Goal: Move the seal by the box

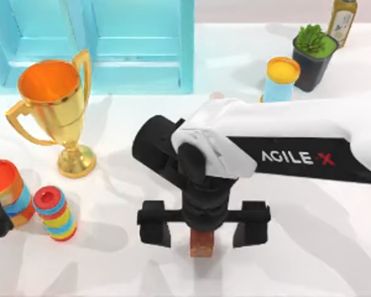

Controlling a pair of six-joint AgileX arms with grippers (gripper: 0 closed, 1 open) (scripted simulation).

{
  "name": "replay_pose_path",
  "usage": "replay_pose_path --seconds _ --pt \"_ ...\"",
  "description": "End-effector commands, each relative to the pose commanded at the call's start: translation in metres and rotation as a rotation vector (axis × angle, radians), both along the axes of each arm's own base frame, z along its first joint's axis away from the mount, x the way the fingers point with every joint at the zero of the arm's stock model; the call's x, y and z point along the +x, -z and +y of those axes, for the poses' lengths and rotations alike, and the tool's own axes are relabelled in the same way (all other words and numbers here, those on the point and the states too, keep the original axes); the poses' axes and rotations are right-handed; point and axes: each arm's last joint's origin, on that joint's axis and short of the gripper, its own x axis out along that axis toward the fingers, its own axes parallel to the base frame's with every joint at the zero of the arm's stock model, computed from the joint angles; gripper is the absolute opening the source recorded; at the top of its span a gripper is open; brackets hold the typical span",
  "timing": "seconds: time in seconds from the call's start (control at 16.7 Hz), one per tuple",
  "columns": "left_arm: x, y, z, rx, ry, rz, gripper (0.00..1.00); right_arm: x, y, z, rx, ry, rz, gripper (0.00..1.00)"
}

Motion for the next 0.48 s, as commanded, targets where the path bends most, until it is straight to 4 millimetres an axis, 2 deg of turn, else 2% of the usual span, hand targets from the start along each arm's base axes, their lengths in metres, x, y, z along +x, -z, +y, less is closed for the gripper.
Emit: replay_pose_path --seconds 0.48 --pt "0.0 0.0 0.0 0.0 0.0 0.0 1.0 0.0 0.0 0.0 0.0 0.0 0.0 0.4"
